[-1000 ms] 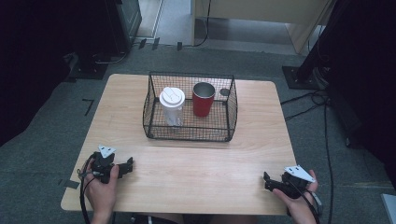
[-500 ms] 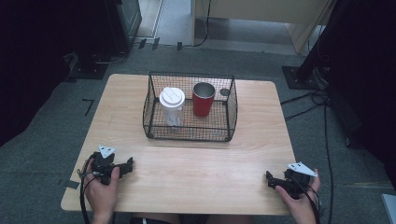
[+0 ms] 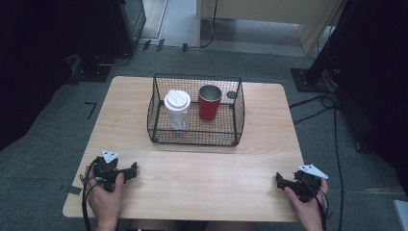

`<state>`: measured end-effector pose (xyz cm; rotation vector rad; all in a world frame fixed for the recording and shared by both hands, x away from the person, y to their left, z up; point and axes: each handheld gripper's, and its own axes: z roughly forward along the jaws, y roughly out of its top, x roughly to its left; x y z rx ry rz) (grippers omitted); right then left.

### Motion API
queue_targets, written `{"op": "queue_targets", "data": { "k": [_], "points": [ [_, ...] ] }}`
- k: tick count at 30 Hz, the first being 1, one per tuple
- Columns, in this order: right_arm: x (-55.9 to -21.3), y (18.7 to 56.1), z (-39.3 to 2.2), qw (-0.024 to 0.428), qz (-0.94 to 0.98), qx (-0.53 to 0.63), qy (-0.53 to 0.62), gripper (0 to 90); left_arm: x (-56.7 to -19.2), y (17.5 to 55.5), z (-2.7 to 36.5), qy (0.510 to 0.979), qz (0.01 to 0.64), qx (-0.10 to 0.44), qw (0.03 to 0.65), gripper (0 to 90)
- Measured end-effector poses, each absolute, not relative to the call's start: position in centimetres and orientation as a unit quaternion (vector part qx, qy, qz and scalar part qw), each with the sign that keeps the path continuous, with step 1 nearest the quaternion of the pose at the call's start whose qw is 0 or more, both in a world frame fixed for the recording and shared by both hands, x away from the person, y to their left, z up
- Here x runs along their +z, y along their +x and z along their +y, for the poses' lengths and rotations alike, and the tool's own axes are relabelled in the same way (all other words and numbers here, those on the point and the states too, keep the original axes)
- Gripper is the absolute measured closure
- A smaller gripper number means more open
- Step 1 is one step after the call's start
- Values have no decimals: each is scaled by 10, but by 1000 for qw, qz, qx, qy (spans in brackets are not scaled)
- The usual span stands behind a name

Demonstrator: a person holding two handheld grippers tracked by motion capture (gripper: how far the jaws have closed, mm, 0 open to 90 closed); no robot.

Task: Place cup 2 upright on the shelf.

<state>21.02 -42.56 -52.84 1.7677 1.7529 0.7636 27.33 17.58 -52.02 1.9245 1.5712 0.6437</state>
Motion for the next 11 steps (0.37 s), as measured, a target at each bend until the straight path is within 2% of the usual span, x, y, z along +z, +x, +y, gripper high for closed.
{"op": "queue_targets", "data": {
  "k": [11],
  "points": [
    [-528, 222, -427, 267, 644, 281, 660, 0, -520, 273, 176, 720, 587, 240, 283, 4]
  ]
}}
